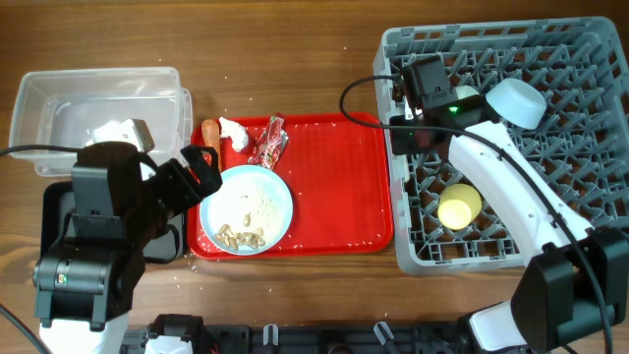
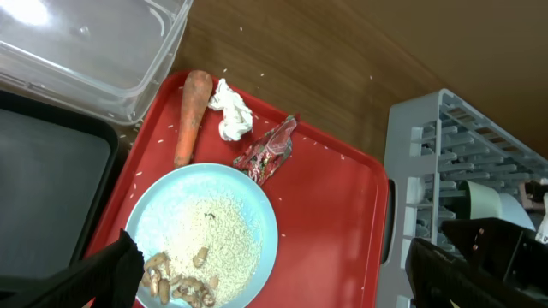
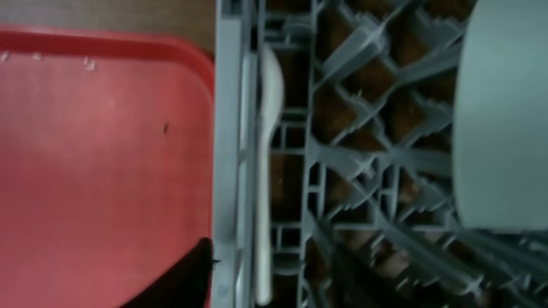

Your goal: Sort waste into correct bins and load items into the dishwasher rack

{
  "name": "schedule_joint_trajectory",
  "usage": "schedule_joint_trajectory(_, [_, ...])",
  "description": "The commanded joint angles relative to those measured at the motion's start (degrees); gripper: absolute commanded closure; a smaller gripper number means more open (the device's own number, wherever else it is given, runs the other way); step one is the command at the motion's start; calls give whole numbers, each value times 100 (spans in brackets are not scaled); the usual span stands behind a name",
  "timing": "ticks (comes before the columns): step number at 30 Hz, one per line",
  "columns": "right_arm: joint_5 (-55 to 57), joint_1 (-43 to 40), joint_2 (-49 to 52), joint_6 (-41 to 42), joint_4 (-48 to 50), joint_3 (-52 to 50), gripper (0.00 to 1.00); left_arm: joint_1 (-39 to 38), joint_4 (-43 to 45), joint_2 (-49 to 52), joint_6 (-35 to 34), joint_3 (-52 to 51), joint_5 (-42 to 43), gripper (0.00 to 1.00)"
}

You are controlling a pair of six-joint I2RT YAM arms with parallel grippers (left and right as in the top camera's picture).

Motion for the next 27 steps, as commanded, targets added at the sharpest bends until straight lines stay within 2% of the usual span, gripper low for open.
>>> schedule_joint_trajectory(1, [-428, 11, -575, 127, -278, 223, 44, -11, 9, 0, -74, 81, -101, 0])
schedule_joint_trajectory(5, [-1235, 11, -1993, 140, -428, 227, 41, -11, 9, 0, -74, 81, -98, 0])
schedule_joint_trajectory(6, [-1443, 11, -2385, 170, -466, 227, 37, -11, 9, 0, -74, 81, -98, 0])
schedule_joint_trajectory(7, [-1626, 11, -2712, 221, -448, 227, 2, -11, 9, 0, -74, 81, -98, 0])
schedule_joint_trajectory(10, [-2057, 11, -3679, 935, -664, 227, 0, -11, 9, 0, -74, 81, -98, 0])
schedule_joint_trajectory(13, [-1589, 11, -4330, 868, -1480, 227, 0, -11, 9, 0, -74, 81, -98, 0])
schedule_joint_trajectory(14, [-1259, 11, -4527, 817, -1631, 227, 0, -11, 9, 0, -74, 81, -98, 0])
schedule_joint_trajectory(17, [-787, 11, -4929, -103, -1674, 221, 0, -11, 9, 0, -74, 81, -98, 0])
schedule_joint_trajectory(21, [-564, -101, -5633, -758, -848, -463, 0, -11, 9, 0, -74, 81, -98, 0])
schedule_joint_trajectory(27, [-570, -710, -7281, -396, 868, -2889, 0, -11, 9, 0, -74, 81, -101, 0])
